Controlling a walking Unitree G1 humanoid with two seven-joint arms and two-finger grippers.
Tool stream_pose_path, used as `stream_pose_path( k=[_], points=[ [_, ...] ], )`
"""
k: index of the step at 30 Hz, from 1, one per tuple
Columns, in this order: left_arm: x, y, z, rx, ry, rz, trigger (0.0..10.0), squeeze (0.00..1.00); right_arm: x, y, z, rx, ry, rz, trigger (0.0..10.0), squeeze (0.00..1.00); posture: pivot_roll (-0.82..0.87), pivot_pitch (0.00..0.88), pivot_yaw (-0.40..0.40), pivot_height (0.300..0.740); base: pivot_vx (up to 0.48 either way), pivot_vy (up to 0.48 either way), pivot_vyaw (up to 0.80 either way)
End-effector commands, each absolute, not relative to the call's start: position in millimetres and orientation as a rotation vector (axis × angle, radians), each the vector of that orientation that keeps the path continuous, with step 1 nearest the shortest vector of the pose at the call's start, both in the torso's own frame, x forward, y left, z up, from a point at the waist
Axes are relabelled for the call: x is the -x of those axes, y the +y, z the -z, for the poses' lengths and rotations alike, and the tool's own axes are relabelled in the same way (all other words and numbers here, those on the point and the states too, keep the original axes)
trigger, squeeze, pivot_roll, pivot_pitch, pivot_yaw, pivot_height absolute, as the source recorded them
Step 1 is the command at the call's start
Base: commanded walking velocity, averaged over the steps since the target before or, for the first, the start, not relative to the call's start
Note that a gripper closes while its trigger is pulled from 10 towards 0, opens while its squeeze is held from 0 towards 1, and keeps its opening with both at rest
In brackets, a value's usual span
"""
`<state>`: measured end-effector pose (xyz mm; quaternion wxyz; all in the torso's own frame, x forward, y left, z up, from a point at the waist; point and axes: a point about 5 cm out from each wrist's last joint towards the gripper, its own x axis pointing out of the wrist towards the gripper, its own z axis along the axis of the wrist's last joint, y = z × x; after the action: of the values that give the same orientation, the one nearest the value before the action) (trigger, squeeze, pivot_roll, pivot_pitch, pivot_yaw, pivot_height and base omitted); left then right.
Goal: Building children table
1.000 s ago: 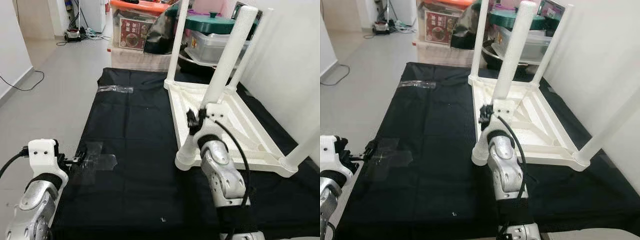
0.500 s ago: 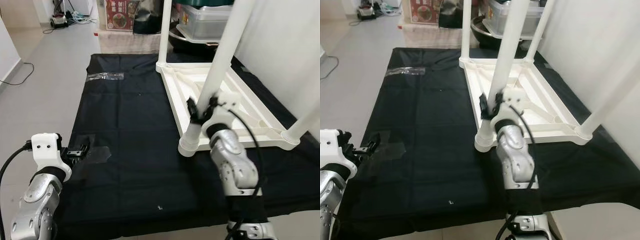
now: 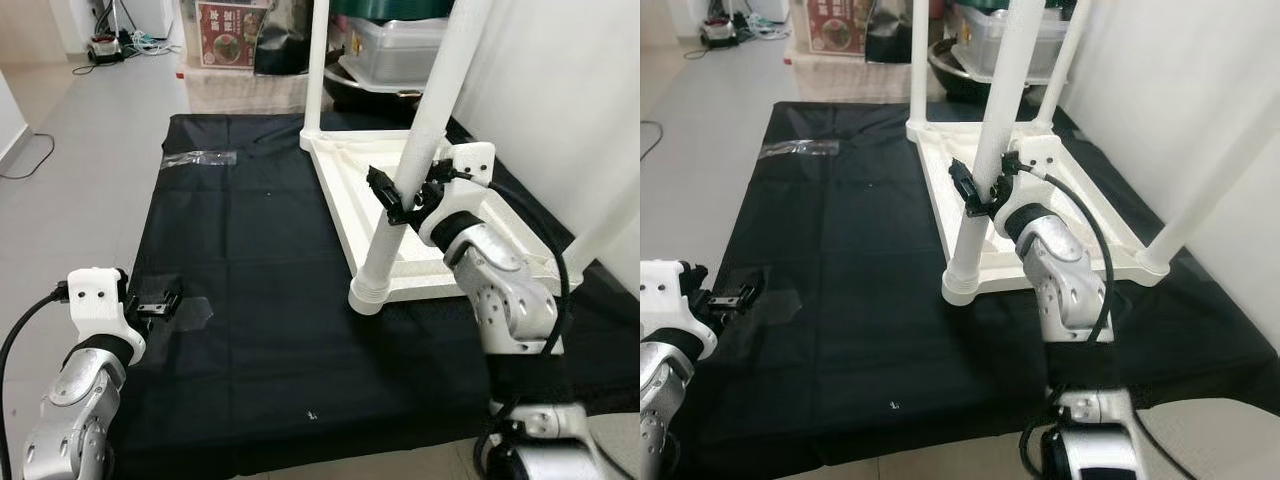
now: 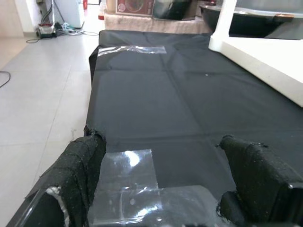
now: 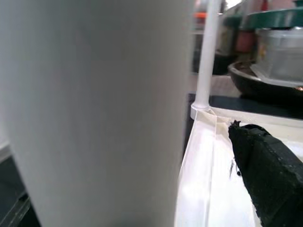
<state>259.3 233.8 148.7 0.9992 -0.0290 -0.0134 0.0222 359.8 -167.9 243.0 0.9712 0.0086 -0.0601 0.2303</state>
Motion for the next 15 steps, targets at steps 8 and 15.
stream_pose_path(
  k=[8, 15],
  points=[
    [-260, 234, -147, 0.032, -0.025, -0.032, 10.0, 0.00, -382, -196, -238, 0.012, -0.032, -0.582, 10.0, 0.00, 0.05, 0.000, -0.073, 0.740, 0.000, 0.000, 0.00],
    [-258, 232, -146, 0.032, -0.021, -0.030, 10.0, 0.00, -383, -196, -234, -0.047, -0.027, -0.691, 4.6, 0.00, 0.06, 0.000, -0.079, 0.740, 0.000, 0.000, 0.00]
  ],
)
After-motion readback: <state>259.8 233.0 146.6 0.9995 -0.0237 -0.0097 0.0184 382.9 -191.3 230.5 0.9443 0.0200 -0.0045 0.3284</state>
